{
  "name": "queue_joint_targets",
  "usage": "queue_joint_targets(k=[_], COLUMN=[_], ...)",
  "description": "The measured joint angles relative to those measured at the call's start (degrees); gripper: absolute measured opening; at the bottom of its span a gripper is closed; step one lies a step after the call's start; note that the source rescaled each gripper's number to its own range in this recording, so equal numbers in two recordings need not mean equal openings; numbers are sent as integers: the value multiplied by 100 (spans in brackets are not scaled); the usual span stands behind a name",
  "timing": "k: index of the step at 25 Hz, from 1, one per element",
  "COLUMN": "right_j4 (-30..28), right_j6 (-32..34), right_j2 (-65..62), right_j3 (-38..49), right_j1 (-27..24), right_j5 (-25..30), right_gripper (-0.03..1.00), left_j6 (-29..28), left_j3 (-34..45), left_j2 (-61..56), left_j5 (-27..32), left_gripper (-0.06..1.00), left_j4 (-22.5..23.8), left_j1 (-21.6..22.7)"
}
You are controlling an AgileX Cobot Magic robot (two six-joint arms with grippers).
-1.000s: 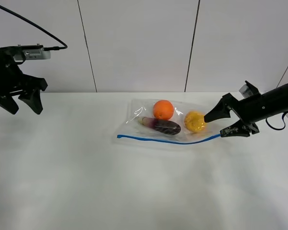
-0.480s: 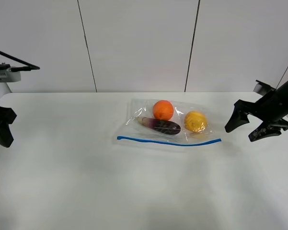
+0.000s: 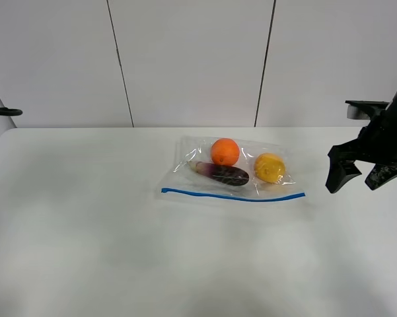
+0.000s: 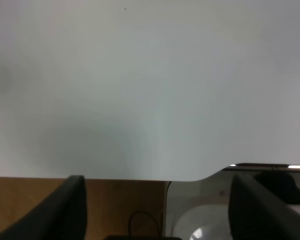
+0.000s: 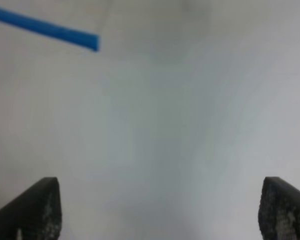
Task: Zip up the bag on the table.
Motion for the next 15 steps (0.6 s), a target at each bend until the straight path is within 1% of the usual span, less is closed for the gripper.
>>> queue_joint_targets(k=[4,6,10,12,15], right_j4=[-168,-213,-176,-170,-164], right_j6=[175,211,217,233,287], right_j2=[0,0,0,0,0], right_j3=[0,0,0,0,0], right_j1=[37,37,37,37,37], right_j5=[120,160,166,172,184], right_gripper=[90,90,90,90,90], left_j6=[-81,-81,-87,-118,-183], left_j3=[391,718,1393,1499,1647], left_j2=[-442,-798,-1882,-2437,-3291], left_j5=[-6,-6,11,34,-204], left_gripper=[82,82,82,82,82], left_j4=[0,-8,-20,-31,-31], left_j1=[0,0,0,0,0])
